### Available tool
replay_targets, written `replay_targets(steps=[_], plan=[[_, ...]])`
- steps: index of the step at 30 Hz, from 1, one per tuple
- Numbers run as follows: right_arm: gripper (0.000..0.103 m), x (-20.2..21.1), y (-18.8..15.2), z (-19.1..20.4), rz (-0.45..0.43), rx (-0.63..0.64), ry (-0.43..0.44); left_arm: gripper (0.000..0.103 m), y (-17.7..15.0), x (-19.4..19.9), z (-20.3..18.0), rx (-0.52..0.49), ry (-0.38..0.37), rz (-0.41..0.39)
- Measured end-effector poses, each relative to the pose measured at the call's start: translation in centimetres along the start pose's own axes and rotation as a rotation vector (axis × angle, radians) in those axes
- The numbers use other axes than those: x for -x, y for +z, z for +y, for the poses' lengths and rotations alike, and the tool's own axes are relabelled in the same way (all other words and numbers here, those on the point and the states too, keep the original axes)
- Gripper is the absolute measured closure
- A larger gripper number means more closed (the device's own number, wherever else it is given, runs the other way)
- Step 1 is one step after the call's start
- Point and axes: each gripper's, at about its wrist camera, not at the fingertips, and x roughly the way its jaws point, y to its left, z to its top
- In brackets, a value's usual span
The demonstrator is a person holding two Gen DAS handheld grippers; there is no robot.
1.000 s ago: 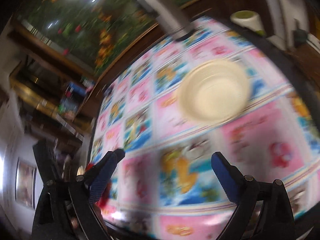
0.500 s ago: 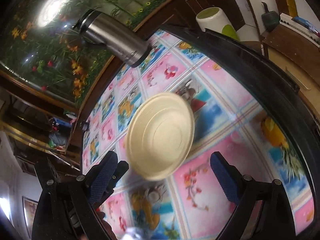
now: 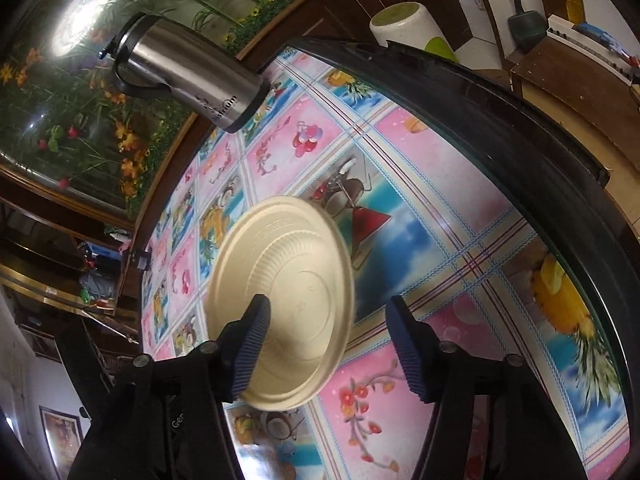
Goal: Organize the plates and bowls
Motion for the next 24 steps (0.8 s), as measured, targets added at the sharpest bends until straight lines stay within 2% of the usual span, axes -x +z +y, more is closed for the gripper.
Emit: replay_targets(steps=[1, 2, 3, 5, 6, 24], plan=[[0.057, -0.2, 0.0, 0.0, 0.002, 0.001, -0.005, 0.08, 0.0, -0.2, -0.1, -0.009, 0.017, 0.005], [0.065, -0.4, 0.0, 0.0, 0.005, 0.009, -0.014, 0.085, -0.1, -0.5, -0.1, -0.012, 0.016, 0.017], [0.079, -0.5, 0.0, 0.1, 0.008, 0.015, -0.02, 0.088, -0.1, -0.6, 0.0, -0.011, 0.006, 0.023], [0.085, -0.9, -0.1, 0.2, 0.023, 0.028, -0.01, 0.09, -0.2, -0.4, -0.1, -0.02, 0.009, 0.021], [0.093, -0.9, -0.2, 0.4, 0.025, 0.037, -0.007, 0.09, -0.3, -0.4, 0.0, -0.02, 0.007, 0.025], [0.094, 1.6, -4.0, 3.4, 0.009, 0.115, 0.051, 0.09, -2.6, 3.9, 3.4, 0.008, -0.01, -0.013]])
